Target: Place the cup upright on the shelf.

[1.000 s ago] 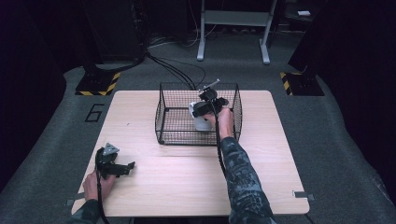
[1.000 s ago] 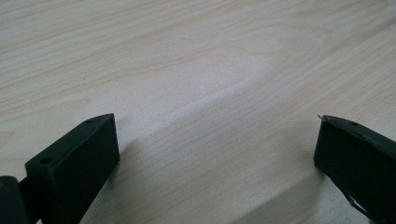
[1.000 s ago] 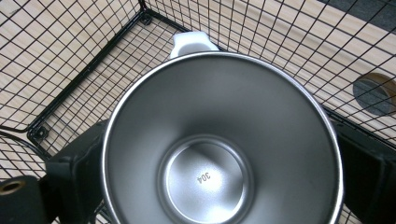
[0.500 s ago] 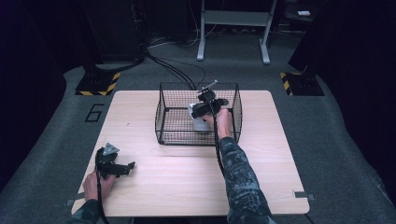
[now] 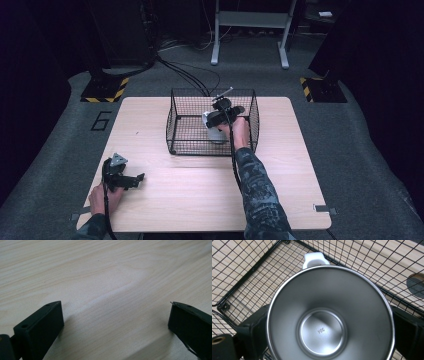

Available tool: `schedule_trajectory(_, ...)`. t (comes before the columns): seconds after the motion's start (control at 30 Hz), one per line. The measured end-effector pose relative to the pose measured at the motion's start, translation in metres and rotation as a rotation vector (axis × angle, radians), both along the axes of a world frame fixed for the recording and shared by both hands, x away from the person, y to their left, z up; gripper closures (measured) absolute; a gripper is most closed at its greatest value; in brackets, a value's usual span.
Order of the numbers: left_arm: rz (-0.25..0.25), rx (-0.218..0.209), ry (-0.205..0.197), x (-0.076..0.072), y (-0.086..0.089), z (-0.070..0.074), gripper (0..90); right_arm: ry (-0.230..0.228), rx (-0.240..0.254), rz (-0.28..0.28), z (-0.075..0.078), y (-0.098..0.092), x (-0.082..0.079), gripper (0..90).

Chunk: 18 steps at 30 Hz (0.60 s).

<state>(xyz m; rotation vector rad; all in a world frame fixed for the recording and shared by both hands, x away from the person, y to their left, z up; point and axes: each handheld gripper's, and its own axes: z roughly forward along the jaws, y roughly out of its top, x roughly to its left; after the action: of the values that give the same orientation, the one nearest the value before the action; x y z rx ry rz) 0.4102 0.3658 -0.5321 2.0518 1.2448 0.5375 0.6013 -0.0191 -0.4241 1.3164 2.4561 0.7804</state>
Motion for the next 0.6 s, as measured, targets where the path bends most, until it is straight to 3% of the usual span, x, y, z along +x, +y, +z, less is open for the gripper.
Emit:
schedule_trajectory(0.37, 0.0, 0.0, 0.0, 0.0, 0.0, 0.0, 0.0, -0.003, -0.028, 0.022, -0.002, -0.0022, -0.0036, 5.4)
schedule_trajectory(0.6, 0.001, 0.0, 0.001, 0.0, 0.0, 0.0001, 0.0, -0.003, -0.01, -0.003, -0.0021, -0.002, -0.0044, 5.2)
